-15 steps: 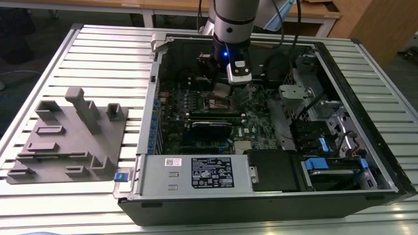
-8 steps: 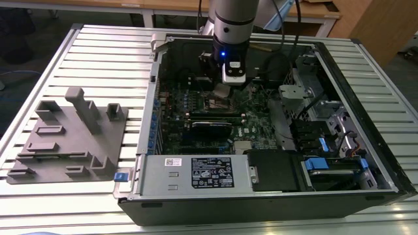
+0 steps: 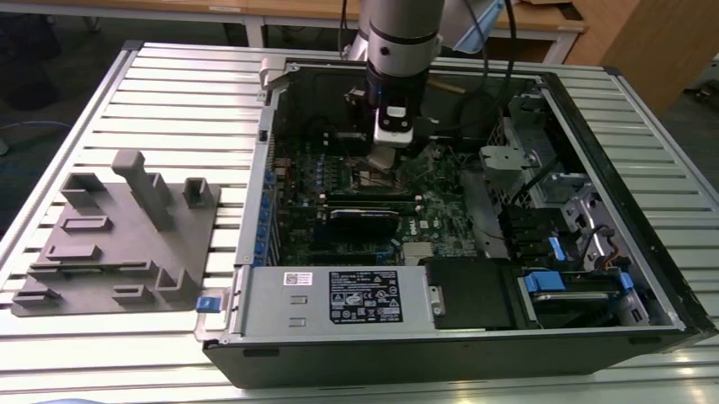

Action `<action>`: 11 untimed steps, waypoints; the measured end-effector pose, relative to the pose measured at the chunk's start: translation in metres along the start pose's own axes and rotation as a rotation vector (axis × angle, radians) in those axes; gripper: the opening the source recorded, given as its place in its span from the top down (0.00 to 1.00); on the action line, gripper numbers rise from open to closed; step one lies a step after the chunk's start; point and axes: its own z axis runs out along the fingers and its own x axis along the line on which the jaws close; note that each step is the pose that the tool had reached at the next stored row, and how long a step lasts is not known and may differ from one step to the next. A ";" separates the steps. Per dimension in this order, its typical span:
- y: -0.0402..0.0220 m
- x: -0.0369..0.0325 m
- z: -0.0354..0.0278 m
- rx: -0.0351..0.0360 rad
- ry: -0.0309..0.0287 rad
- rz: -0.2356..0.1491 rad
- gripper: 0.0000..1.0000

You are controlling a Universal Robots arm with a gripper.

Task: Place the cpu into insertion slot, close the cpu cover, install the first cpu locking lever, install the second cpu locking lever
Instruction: 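Place the cpu into insertion slot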

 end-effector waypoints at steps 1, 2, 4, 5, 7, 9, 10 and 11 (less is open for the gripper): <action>0.0000 0.0000 0.0001 0.0001 -0.0014 0.018 0.46; 0.0000 0.0000 0.0002 -0.0001 -0.0029 0.036 0.46; 0.0000 0.0000 0.0004 -0.0001 -0.0057 0.072 0.46; 0.0000 0.0000 0.0005 -0.0003 -0.0072 0.091 0.46; 0.0000 0.0000 0.0006 -0.0001 -0.0103 0.127 0.46; 0.0000 0.0000 0.0006 0.0010 -0.0136 0.157 0.46; -0.0001 0.0000 0.0005 0.0014 -0.0140 0.158 0.46; -0.0001 0.0000 0.0005 0.0015 -0.0141 0.158 0.46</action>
